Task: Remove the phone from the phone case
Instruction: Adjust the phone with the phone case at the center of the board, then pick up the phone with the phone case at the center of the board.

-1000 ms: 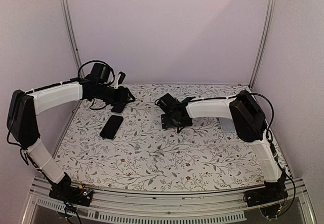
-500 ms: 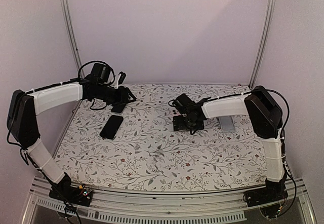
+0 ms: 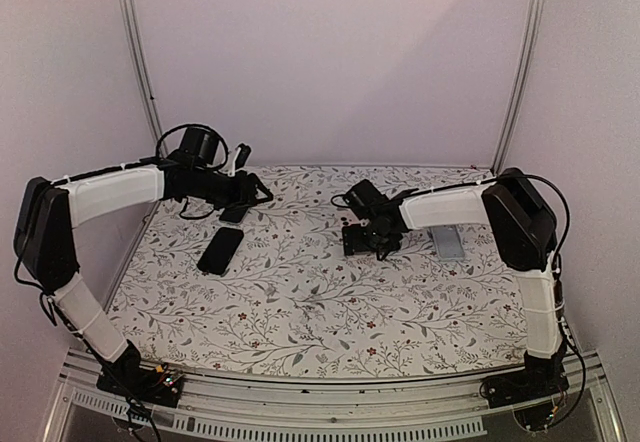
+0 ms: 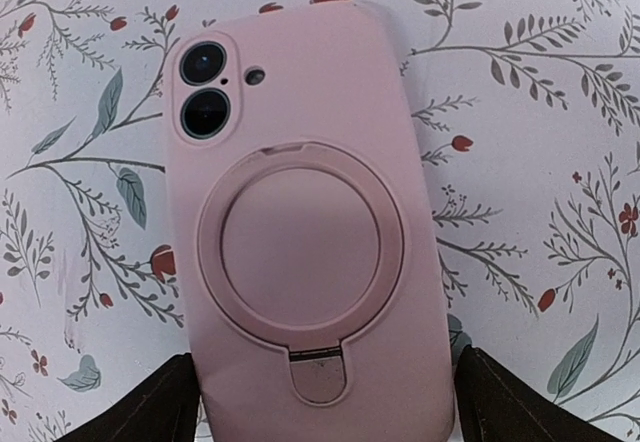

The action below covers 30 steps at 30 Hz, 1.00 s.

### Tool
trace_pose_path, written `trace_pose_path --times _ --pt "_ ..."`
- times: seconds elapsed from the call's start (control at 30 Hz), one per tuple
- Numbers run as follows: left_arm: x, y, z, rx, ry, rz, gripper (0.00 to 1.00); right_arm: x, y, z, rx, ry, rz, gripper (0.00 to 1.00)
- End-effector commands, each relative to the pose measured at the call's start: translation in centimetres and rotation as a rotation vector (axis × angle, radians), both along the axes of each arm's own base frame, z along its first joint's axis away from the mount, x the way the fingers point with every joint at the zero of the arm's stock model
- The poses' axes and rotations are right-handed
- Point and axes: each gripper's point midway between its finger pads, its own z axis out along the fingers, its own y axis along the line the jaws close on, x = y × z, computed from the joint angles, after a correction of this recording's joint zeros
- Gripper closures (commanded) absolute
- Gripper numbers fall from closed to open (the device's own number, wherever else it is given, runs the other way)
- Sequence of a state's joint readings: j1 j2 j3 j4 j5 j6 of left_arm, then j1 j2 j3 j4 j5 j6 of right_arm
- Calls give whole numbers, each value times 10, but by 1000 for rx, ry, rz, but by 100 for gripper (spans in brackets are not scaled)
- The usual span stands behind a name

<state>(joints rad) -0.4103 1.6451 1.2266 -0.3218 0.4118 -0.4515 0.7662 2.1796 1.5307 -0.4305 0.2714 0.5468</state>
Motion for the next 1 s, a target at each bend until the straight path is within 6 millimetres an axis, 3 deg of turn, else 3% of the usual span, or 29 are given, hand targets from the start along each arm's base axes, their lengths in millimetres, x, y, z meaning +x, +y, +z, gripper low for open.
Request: trace_pose_path --times 0.0,0.3,0.43,0.6,0.73,0.97 --pt "-5 -15 -8 -74 46 -28 45 2 13 -11 1 19 58 12" --pt "-12 -28 -34 -184 168 -14 44 -11 16 -27 -99 53 91 22" --pt "-14 -34 -49 -228 223 -1 44 -14 23 -18 -61 35 117 31" --pt "-15 -47 -67 -268 272 1 44 -21 39 11 58 -12 181 41" --pt "-17 -57 -82 -296 320 5 44 -28 52 31 130 -47 235 44" --pt "-17 -72 -104 -308 382 29 44 -43 71 47 192 -72 301 45"
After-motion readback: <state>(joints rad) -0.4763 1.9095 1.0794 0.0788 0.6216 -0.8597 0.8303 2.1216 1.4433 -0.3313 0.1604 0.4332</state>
